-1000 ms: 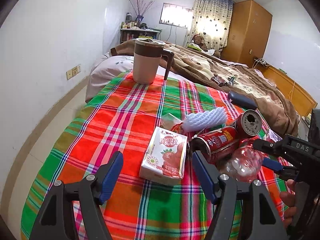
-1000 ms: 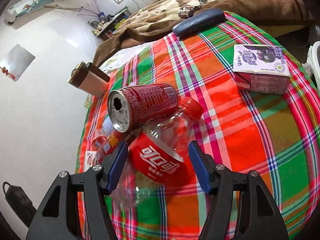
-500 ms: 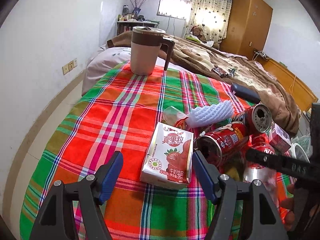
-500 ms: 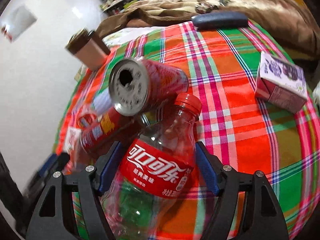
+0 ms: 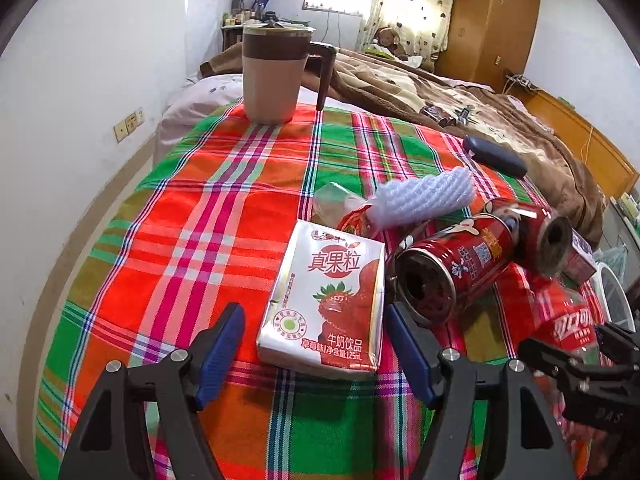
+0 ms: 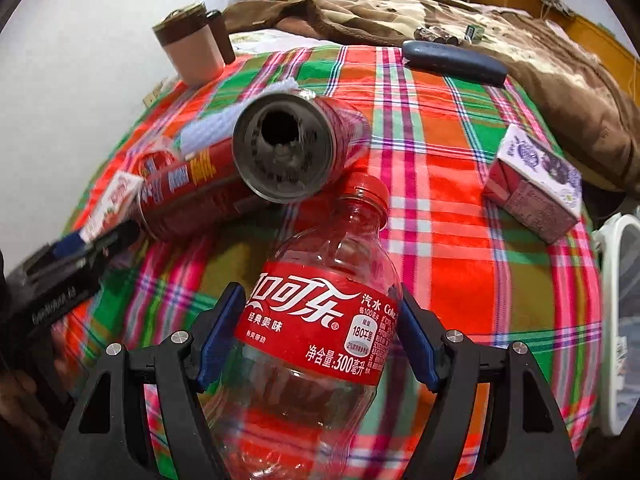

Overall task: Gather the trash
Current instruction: 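Grasp the Coca-Cola bottle with the right tool while the left tool grasps the strawberry milk carton, then carry the bottle and carton over the wastebasket and open both tools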

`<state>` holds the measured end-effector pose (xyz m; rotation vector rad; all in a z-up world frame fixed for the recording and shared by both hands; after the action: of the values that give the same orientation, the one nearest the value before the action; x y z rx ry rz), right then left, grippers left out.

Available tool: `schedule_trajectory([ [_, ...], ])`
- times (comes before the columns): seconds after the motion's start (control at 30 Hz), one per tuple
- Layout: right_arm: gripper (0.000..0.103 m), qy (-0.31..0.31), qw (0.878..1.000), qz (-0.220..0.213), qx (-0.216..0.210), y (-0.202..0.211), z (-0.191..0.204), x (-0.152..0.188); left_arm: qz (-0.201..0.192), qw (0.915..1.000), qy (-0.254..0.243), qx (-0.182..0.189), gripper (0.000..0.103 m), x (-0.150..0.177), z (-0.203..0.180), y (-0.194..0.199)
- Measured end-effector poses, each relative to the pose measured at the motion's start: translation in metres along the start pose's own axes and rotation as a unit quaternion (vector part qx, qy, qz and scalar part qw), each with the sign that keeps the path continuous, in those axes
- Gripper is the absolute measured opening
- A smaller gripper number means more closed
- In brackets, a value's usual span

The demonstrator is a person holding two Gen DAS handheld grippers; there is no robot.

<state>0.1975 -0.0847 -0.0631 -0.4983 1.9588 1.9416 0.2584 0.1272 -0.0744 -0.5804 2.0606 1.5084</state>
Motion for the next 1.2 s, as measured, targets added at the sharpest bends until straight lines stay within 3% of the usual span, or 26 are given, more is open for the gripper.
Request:
schedule_trajectory([
  [0.13,0.075,0.002,1.000,0.007,-0.012,0.001,-0.006,0.004,0.001,0.9999,0.003,0.012,0.072,0.001,0.000,0.000],
  [0.2,0.075,0.004,1.000,0.007,-0.007,0.003,-0.008,0.005,0.004,0.9999,0.007,0.012,0.058,0.002,0.001,0.000],
  [0.8,0.074,-0.009,0.998,-0.009,-0.053,0.016,-0.028,0.025,-0.024,0.9992,0.015,0.028,0.058,0.022,-0.015,0.034],
  [1.2,0.074,-0.013,0.997,-0.040,-0.065,0.036,-0.045,0.028,-0.041,0.9982,-0.018,0.040,0.058,0.033,-0.058,0.061],
])
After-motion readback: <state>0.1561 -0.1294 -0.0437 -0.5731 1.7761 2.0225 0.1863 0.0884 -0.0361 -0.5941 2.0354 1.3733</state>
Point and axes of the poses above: each gripper's, at about its wrist camera, not at the fingertips, and y roughly against the way its jaws point, z to its left, x to its underside, the point moved 3 cm from there along -y, roughly the way its jaws point, and after that the axes turned 10 degrees about x, right-handed, at the moved point
